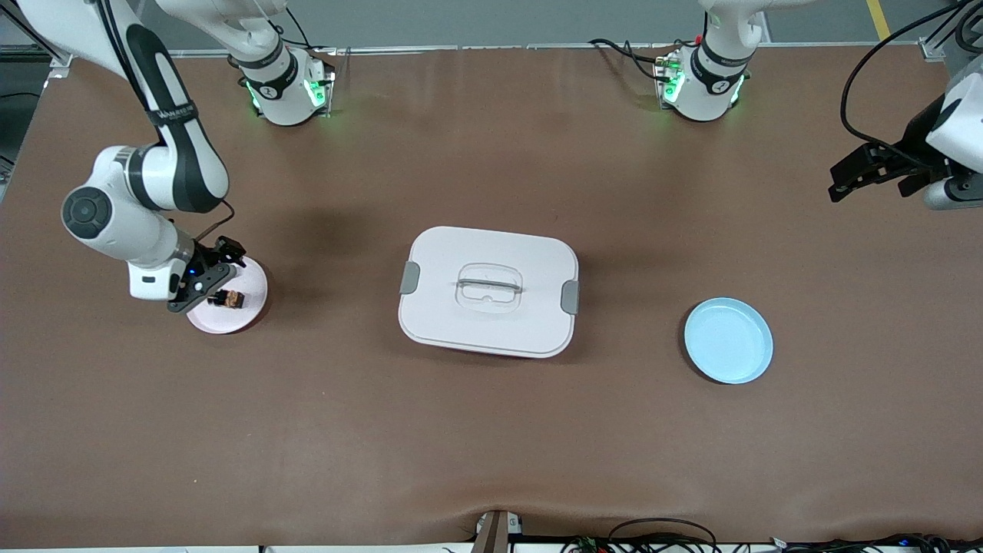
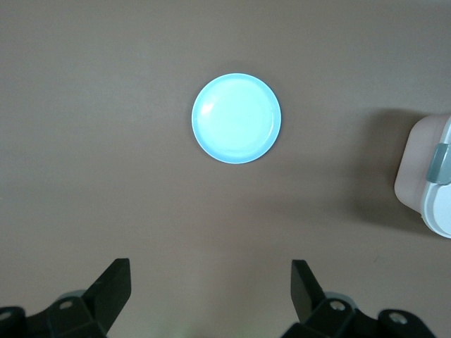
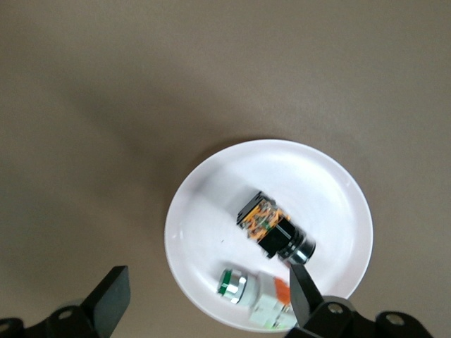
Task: Transfer orange switch to right arm and place
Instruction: 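Open the right gripper and lift it away from the plate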
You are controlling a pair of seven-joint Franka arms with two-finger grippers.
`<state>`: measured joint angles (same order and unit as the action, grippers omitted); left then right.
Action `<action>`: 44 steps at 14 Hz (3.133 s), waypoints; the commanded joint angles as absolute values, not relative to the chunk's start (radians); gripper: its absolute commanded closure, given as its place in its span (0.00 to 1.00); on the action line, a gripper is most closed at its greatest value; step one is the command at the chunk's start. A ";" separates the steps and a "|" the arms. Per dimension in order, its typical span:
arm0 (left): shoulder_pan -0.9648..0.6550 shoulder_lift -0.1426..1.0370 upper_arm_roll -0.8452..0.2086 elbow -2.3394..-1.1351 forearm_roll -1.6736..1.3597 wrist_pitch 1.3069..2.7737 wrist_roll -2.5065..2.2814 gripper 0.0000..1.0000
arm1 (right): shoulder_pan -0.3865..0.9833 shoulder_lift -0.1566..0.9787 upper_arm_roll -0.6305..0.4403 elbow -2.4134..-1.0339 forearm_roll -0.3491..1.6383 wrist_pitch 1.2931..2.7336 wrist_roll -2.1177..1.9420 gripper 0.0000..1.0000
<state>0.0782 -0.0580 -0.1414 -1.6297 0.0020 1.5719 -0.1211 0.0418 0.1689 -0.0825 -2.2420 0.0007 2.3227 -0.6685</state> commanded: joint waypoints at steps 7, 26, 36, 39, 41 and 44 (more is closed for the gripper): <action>0.089 -0.054 -0.141 -1.597 -0.046 1.563 -0.106 0.00 | 0.130 0.048 -0.086 -2.034 -0.018 1.849 -0.308 0.00; 0.091 -0.054 -0.141 -1.592 -0.028 1.569 -0.080 0.00 | 0.091 -0.008 -0.086 -1.689 -0.009 1.448 0.035 0.00; 0.089 -0.054 -0.141 -1.591 -0.028 1.569 -0.080 0.00 | 0.081 0.017 -0.092 -1.502 -0.025 1.303 0.035 0.00; 0.089 -0.054 -0.141 -1.591 -0.028 1.569 -0.078 0.00 | 0.075 0.011 -0.091 -1.500 -0.017 1.315 0.051 0.00; 0.086 -0.052 -0.141 -1.591 -0.026 1.566 -0.060 0.00 | 0.084 0.008 -0.086 -1.503 -0.017 1.310 0.052 0.00; 0.084 -0.051 -0.143 -1.594 -0.020 1.559 -0.037 0.00 | 0.083 -0.002 -0.086 -1.522 -0.003 1.319 0.080 0.00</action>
<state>0.0834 -0.0566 -0.1395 -1.6064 -0.0309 1.5719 -0.0587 0.0873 -0.0020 -0.0936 -1.5289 -0.0055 1.3308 0.0437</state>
